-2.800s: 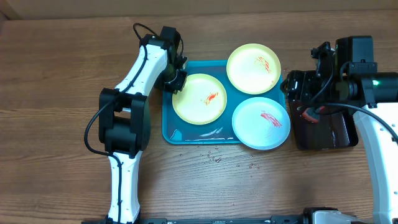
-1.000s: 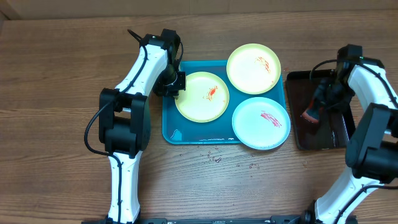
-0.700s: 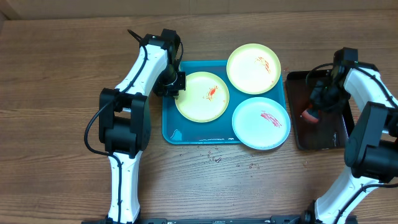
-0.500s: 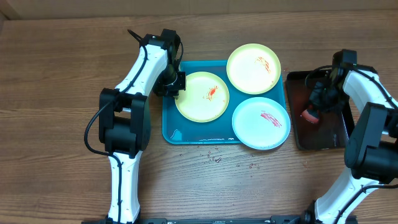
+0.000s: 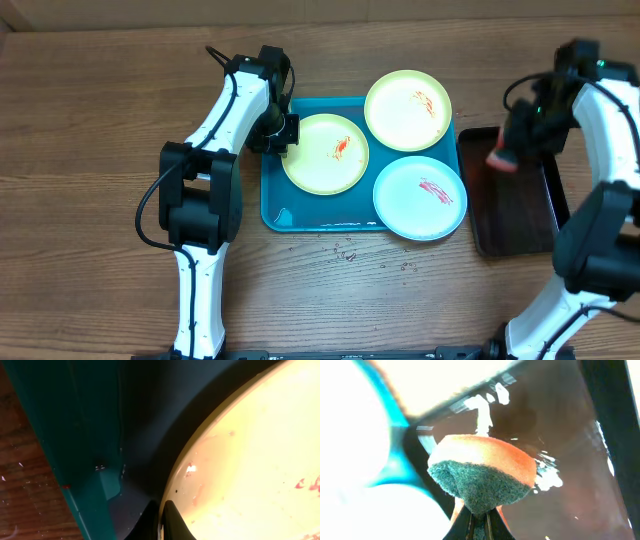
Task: Clean dirty plates on tray and stack at the side
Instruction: 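Carry the sponge with the right gripper onto the left yellow plate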
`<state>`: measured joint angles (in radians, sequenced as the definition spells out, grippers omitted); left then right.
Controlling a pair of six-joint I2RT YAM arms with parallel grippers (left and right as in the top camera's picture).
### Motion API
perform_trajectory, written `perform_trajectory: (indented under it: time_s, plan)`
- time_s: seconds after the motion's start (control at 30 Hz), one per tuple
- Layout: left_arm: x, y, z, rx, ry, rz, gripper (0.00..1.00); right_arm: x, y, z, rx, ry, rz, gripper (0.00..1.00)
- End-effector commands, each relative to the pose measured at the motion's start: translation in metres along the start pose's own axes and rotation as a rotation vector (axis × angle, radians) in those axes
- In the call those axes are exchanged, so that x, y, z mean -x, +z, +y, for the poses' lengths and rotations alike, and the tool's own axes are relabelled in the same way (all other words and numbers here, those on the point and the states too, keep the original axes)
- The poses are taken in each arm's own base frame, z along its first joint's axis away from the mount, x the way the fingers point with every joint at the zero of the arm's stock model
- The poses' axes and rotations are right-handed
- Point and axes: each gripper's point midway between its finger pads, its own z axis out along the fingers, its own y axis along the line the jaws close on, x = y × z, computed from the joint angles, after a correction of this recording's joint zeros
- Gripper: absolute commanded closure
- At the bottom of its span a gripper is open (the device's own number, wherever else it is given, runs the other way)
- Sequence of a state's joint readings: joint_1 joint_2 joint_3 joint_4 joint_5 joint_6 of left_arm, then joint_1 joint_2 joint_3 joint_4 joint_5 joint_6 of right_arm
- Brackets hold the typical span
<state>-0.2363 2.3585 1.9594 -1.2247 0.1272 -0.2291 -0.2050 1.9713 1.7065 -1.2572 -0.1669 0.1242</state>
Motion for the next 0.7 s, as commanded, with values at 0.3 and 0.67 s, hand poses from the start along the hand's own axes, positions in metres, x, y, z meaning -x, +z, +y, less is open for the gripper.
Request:
perform_trajectory:
  time_s: [0.3, 0.67]
  plan:
    - [-0.004, 0.001, -0.021, -0.111, 0.073, 0.027, 0.96, -0.060, -0.018, 0.192, 0.269, -0.344, -0.066, 0.96]
    - [-0.008, -0.003, -0.009, -0.173, 0.085, 0.056, 0.96, -0.092, 0.054, 0.234, 0.204, -0.342, -0.056, 0.96]
